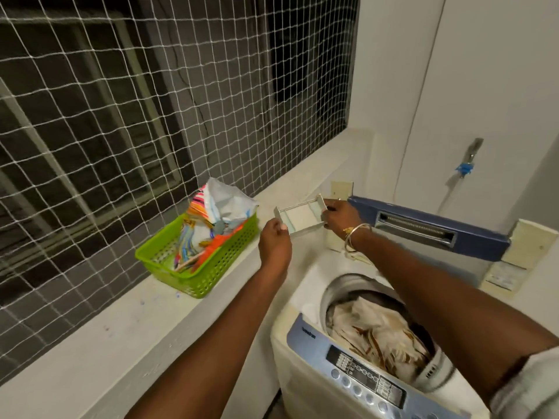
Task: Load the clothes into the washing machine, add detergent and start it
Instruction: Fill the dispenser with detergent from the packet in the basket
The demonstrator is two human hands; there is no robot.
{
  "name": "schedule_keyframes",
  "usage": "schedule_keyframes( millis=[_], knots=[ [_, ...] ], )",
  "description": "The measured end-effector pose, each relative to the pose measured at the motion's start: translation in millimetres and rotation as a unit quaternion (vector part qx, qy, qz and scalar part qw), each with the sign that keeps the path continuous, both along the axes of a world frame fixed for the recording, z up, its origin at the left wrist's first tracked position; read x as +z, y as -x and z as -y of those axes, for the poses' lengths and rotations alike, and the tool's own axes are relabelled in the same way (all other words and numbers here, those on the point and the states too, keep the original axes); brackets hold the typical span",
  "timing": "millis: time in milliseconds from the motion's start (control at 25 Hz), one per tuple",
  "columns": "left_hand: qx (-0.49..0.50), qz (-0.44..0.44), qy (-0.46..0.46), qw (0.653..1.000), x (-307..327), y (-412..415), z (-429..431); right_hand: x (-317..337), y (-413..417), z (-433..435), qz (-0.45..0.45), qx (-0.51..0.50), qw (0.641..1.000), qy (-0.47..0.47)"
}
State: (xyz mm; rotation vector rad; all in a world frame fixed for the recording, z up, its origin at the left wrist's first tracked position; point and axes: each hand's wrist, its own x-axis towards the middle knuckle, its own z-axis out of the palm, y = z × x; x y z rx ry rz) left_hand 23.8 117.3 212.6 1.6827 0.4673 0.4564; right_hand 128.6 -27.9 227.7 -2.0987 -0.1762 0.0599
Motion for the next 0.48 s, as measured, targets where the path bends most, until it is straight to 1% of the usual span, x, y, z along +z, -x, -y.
schedule_keyframes(
  millis=[120,240,360,440,480],
  knots=[
    [-0.029,0.003,0.003,1.000,-11.2,-28.5,-14.6,12.3,-36.9,-32.5,-0.001,0.011,1.000,0.028],
    [-0.012,-0.005,-0.001,1.000,-10.0,-51.9,-23.3,23.5,-68.5,-61.6,0.009,0.002,0.998,0.065],
    [-0.009,-0.012,-0.025,1.000,-13.6,-69.0,-32.4,27.4,-94.4,-82.9,0.015,-0.021,0.997,0.074],
    [-0.019,-0.059,-0.007,0.998,-13.9,-77.9,-40.3,27.7,-109.1,-93.3,0.007,-0.021,0.996,0.082],
    [-0.045,-0.095,-0.017,0.994,-16.8,-80.5,-44.9,27.1,-114.7,-97.8,-0.005,-0.014,0.996,0.088]
  ],
)
